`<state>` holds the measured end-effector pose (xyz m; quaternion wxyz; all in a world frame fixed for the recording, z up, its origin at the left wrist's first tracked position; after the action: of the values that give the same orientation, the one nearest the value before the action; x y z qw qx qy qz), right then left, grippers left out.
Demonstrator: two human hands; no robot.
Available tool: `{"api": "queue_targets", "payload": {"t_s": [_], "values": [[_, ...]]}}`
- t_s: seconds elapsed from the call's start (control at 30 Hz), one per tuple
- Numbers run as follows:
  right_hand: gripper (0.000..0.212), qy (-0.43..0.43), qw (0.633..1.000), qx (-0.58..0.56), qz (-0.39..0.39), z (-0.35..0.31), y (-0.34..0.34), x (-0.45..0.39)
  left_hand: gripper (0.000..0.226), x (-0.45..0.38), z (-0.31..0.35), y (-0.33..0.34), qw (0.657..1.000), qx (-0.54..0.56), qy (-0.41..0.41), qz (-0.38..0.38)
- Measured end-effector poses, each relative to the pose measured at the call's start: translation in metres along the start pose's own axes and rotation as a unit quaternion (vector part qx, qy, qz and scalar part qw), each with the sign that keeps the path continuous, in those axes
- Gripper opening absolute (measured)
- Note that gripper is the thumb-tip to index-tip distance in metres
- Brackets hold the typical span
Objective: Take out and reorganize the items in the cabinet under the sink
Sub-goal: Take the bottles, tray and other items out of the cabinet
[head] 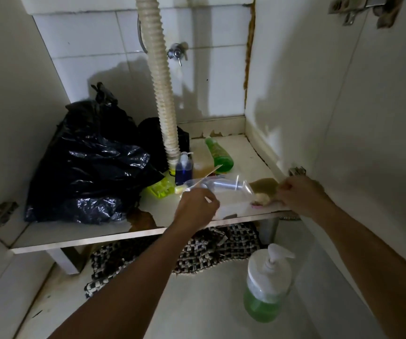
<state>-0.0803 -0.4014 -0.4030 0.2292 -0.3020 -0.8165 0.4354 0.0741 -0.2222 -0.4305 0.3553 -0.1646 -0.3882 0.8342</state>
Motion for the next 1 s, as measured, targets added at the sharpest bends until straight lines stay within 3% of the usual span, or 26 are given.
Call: {"api": "queue_targets", "payload": {"t_s": [0.07, 0.2, 0.37, 0.5, 0.67, 0.83, 1.0], "values": [[0.020, -0.025, 0.998, -0.042, 0.040, -0.026, -0.006, -0.015, 0.024, -0.021, 0.002, -0.027, 0.997, -0.050, -0.014, 0.050], [0.024, -0.071, 0.997, 0.025, 0.029, -0.071, 0.004, -0.069, 0.031, -0.064, 0.006, -0.057, 0.984, -0.153, -0.045, 0.075], [0.026, -0.073, 0.992, 0.083, -0.054, -0.099, 0.031, -0.151, 0.031, -0.120, 0.014, -0.051, 0.989, -0.140, -0.036, 0.005], [0.029, -0.117, 0.985, 0.107, -0.063, -0.118, 0.051, -0.187, 0.035, -0.144, 0.021, -0.035, 0.992, -0.118, -0.013, -0.046], [0.041, -0.124, 0.968, 0.164, -0.140, -0.113, 0.078, -0.213, 0.028, -0.163, 0.015, -0.028, 0.995, -0.092, -0.026, -0.034], [0.029, -0.131, 0.973, 0.167, -0.095, -0.101, 0.067, -0.221, 0.024, -0.179, 0.011, -0.027, 0.995, -0.091, -0.036, 0.003], [0.062, -0.054, 0.974, 0.211, -0.066, -0.087, 0.054, -0.222, 0.019, -0.193, 0.007, -0.027, 0.989, -0.130, -0.059, 0.040]]}}
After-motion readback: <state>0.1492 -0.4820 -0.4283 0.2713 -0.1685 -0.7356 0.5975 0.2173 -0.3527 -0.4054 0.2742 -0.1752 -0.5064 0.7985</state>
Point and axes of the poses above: each hand's wrist, its own x-axis away from the middle knuckle, its own y-axis out of the palm, z = x × y, the point moved 5 cm from there along -x, towards the middle knuckle, and after that the axes turned 9 degrees about -z, right-handed, at the moved point
